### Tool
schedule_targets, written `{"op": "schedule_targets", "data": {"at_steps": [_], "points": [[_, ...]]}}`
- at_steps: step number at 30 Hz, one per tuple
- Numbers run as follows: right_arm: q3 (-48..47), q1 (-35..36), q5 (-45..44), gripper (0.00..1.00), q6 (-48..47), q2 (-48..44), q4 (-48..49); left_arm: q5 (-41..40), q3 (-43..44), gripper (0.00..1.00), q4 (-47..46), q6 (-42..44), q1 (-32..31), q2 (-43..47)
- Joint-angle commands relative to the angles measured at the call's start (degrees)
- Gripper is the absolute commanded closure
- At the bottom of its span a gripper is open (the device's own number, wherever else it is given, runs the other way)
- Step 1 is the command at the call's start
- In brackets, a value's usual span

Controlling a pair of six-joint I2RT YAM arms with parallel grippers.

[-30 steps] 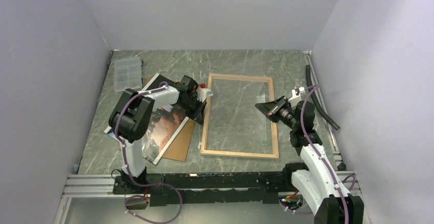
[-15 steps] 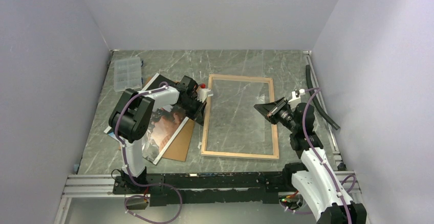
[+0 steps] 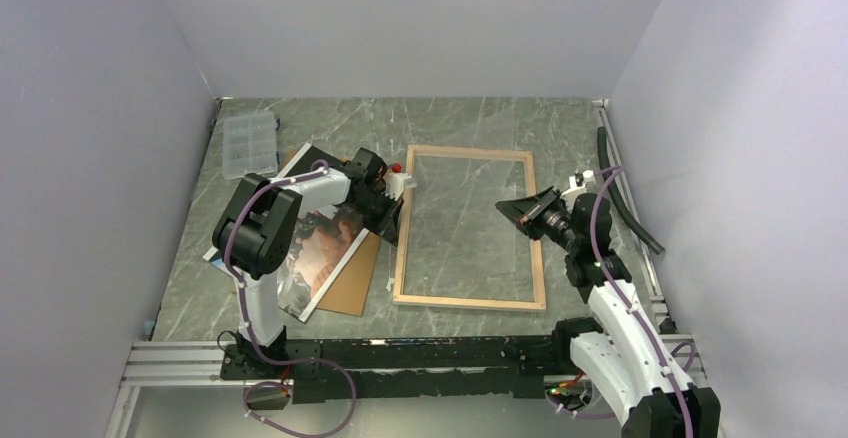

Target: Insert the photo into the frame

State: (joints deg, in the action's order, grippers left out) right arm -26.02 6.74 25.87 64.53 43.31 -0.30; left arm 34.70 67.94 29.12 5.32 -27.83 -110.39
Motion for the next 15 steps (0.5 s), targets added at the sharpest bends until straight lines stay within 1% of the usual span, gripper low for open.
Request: {"op": "schedule_targets", "data": {"at_steps": [1, 4, 7, 15], "points": [[-2.26, 0.55, -1.42, 1.0, 0.89, -0.34, -2.39, -2.21, -1.37, 0.9, -0.12, 1.51, -0.8, 0.38], [-1.32, 0.56, -1.98, 1.0, 1.25, -1.2, -2.35, -2.14, -1.34, 0.9, 0.13, 1.94, -0.78, 0.35], [-1.55, 0.55, -2.72, 1.0, 0.91, -0.72, -5.05, -2.21, -1.28, 0.9, 0.14, 2.14, -0.8, 0.22], [0.81, 0.55, -5.47, 1.0, 2.68, -3.29, -7.93, -2.38, -1.62, 0.9, -0.03, 2.22, -0.82, 0.69]]}}
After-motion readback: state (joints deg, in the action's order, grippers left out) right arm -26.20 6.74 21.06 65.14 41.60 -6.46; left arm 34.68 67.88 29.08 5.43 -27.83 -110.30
